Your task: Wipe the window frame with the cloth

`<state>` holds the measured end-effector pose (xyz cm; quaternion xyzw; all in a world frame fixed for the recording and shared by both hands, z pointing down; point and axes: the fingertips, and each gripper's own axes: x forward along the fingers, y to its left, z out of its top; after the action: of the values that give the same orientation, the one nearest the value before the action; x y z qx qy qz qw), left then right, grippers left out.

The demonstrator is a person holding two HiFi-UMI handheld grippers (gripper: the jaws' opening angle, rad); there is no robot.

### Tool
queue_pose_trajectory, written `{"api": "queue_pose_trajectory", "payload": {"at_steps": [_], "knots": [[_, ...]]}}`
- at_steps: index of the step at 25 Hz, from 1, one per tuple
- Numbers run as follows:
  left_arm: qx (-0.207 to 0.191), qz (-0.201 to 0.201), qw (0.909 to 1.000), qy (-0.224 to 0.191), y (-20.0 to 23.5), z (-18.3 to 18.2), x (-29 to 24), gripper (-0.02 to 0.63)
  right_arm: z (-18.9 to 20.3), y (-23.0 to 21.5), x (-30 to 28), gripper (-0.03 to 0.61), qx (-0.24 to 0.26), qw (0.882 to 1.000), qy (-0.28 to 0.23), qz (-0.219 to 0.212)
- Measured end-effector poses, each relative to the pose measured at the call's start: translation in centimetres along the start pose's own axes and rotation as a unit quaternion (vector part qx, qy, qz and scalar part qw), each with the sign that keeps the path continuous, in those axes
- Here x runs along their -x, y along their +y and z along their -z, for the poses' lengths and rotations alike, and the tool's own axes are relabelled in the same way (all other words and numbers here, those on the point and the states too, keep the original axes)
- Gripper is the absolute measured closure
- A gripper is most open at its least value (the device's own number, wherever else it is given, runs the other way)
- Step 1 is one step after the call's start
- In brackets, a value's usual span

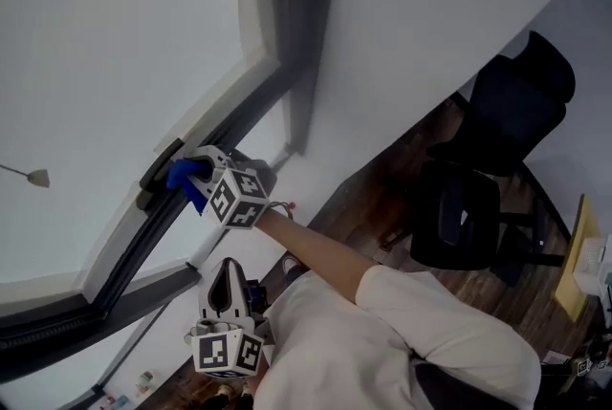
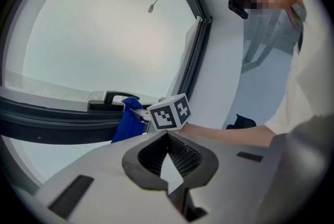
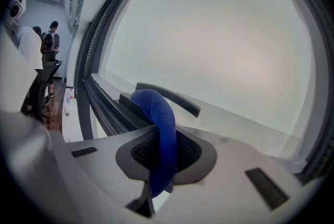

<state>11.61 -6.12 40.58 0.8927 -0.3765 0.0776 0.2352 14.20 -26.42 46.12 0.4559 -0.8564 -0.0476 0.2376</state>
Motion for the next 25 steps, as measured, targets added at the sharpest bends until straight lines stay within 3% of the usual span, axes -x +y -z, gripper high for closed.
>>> {"api": "queue_pose_trajectory", "payload": {"at_steps": [8,25], "knots": [[-0.005,0.01,0.9999,0.001,0.4,-0.5,-0.2,0.606,1.1,-2.2,1.2,0.534,-0.013,1.0,0.008,0.015],[0.02,-0.027,0.9992,-0.02,1.5,0.0,2.3,0.606,3.2,-6.3,2.9,0.534,-0.009,0.998,0.032,0.045]]}}
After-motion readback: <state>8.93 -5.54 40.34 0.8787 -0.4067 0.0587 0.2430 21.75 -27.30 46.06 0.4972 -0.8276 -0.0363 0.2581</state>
